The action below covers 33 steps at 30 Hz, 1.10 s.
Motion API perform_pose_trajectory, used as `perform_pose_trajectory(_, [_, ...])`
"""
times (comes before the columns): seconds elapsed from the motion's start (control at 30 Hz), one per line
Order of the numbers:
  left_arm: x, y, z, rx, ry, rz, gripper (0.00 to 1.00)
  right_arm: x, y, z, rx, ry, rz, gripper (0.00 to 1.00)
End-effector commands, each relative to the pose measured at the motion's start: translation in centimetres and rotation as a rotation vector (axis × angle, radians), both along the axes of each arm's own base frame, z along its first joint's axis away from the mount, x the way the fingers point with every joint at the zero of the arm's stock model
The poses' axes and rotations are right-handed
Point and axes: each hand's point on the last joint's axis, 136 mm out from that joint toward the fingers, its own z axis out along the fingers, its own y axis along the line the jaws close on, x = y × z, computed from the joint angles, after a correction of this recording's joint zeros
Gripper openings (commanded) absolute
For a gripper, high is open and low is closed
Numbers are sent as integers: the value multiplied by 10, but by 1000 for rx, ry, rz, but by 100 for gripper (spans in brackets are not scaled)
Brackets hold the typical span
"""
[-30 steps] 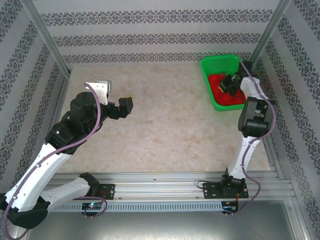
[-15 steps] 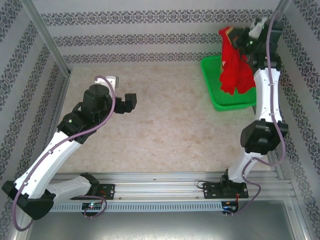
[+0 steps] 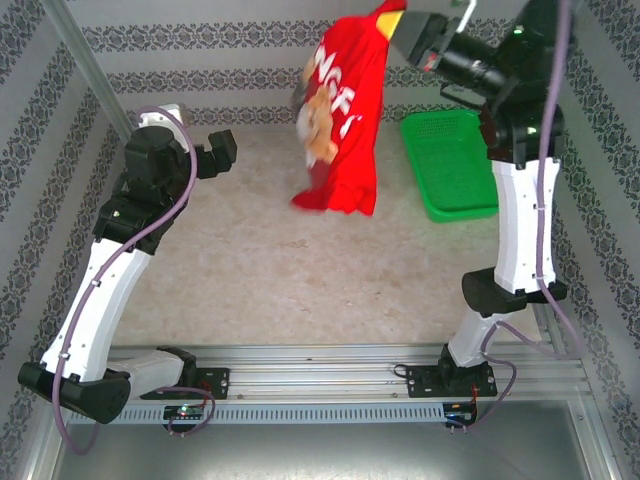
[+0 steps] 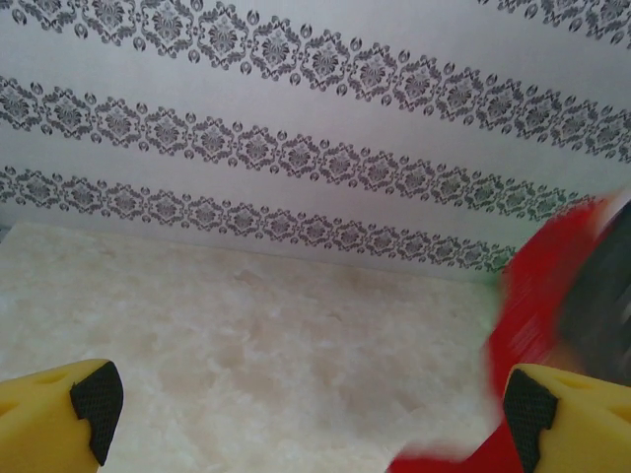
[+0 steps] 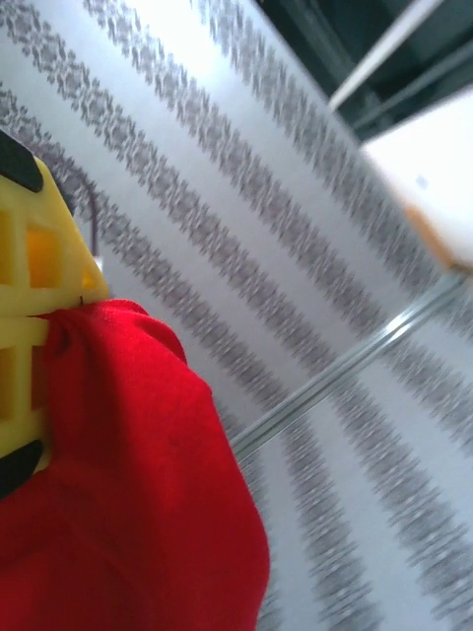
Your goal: Fold and stack the t-shirts
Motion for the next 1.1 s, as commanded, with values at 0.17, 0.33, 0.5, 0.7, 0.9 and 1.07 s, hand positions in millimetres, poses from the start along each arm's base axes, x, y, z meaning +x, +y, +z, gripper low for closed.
perform_pose_trajectory(0.17, [-6, 0, 4, 18, -29, -43, 100, 67, -6, -100, -106, 214, -138, 0])
perform_pose_trajectory(0.33, [-6, -12, 7, 2, -53, -107, 100, 43, -5, -65, -135, 140, -146, 0])
perform_pose_trajectory(0.5, [-5, -21, 12, -28, -71, -151, 100, 12, -1, -33, -124, 76, -140, 0])
perform_pose_trajectory(0.7, [-10, -20, 8, -46, -70, -149, 100, -3, 25, -65, -245, 112, -149, 0])
perform_pose_trajectory(0.9, [-28, -5, -27, -32, 11, -83, 100, 7, 96, -194, -462, 323, -171, 0])
perform_pose_trajectory(1.07, [-52, 18, -53, 5, 70, 9, 100, 19, 188, -334, -406, 592, -156, 0])
